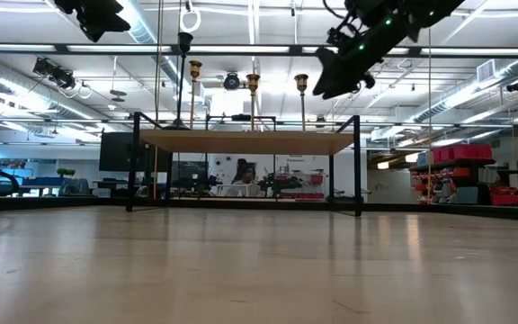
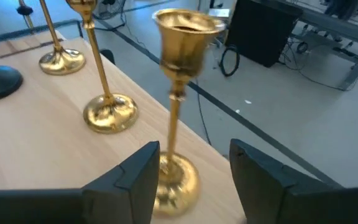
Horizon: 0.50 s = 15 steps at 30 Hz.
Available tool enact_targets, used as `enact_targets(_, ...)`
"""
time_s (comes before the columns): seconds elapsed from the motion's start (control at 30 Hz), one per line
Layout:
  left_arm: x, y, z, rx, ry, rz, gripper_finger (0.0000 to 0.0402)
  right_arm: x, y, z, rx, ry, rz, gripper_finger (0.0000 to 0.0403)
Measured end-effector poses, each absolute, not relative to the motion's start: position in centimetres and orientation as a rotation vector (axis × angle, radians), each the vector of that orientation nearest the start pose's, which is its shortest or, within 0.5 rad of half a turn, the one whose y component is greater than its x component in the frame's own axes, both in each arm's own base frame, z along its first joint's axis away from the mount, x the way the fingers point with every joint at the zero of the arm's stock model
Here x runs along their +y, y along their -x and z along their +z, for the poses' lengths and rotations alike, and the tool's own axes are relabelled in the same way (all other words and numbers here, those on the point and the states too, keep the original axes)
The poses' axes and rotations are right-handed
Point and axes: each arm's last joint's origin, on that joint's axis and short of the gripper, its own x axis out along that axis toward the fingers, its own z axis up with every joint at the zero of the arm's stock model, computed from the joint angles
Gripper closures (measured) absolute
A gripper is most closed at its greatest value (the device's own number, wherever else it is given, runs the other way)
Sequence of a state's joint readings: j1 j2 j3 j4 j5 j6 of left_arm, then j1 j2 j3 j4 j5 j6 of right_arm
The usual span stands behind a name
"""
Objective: Pick & Place candle stick holders
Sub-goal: Put the top black candle holder aligned with the other black candle holder on the shelf
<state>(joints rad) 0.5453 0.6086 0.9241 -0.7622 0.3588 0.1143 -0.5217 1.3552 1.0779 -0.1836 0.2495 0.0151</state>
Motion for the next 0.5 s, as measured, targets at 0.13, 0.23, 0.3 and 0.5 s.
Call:
enact_targets(0.13, 4.5, -9.3, 34.6, 0.416, 0.085, 0.16, 0.0193, -14.5, -23.8, 32.0, 0.508, -0.085, -0.76, 0.0209)
enact_targets(0.23, 4.4, -9.2, 34.4, 0.439, 0.094, 0.152, 0.0193, -13.4, -22.1, 32.6, 0.558, -0.131, -0.724, 0.0209)
enact_targets(0.3, 4.3, -9.2, 34.2, 0.45, 0.106, 0.128, 0.0193, -12.7, -21.1, 32.7, 0.609, -0.166, -0.686, 0.0209)
enact_targets(0.5, 3.6, -9.4, 30.8, 0.454, 0.183, -0.045, 0.0193, -10.8, -18.0, 32.6, 0.755, -0.26, -0.669, 0.0209)
